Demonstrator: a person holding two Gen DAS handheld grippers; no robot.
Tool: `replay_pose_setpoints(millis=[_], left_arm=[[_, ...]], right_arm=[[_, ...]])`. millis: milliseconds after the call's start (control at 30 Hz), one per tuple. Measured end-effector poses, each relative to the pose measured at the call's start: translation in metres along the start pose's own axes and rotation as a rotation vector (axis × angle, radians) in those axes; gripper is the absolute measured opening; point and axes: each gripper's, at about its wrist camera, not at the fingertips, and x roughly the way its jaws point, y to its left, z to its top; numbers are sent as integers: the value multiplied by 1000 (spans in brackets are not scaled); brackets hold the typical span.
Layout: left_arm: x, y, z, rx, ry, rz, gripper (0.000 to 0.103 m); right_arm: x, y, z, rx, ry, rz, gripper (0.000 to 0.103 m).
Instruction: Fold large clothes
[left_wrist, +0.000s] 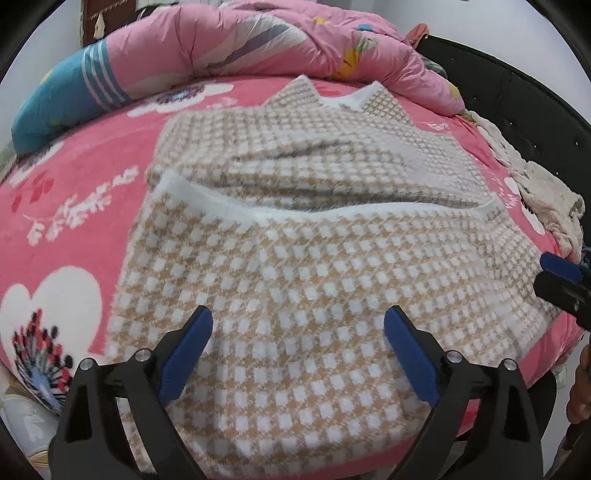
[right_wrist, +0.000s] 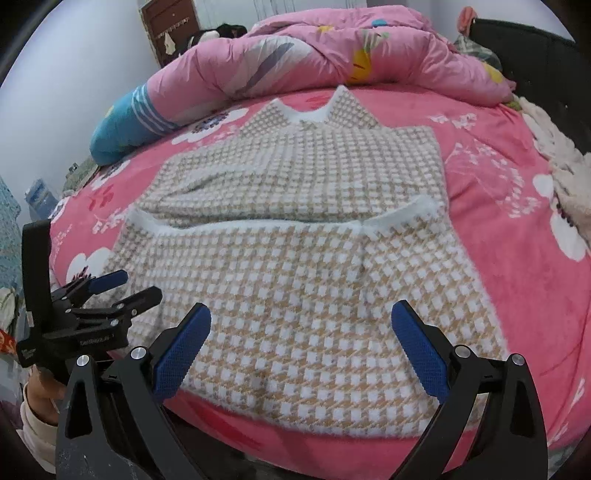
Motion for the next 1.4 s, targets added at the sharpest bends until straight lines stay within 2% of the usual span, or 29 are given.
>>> replay_pose_setpoints(millis=[267,400,500,633,800,933,1033,1133,1200,1267,1367,1400], left_arm=[[-24,-18,17,65,-63,13,97],[-36,-9,31,88,-97,44,97],[-39,-3,44,99,-108,51,97],[-39,4,68,121,-112,39,97],[-28,14,124,103,-119,-7,97],[13,16,189,113,-64,-5,97],[58,12,239,93,-12,-43,97],[105,4,281,74,18,-42,97],[136,0,303,61,35,-19,97],[171,-3,323,47,50,39,97],[204,3,339,5,60,62,88],[211,5,342,-6,66,62,81]], right_arm=[[-13,-7,25,24,-54,56,95],[-19,-11,36,27,-74,72,95],[-14,-16,46,36,-57,88,95],[0,-22,68,59,-19,138,95],[16,-34,111,78,-3,185,95],[42,-46,163,63,7,174,94],[86,-61,215,83,57,185,95],[130,-78,252,131,102,173,95],[165,-89,276,159,133,155,95],[195,-97,292,182,157,149,94],[227,-105,306,208,182,170,85],[233,-106,309,212,186,180,79]])
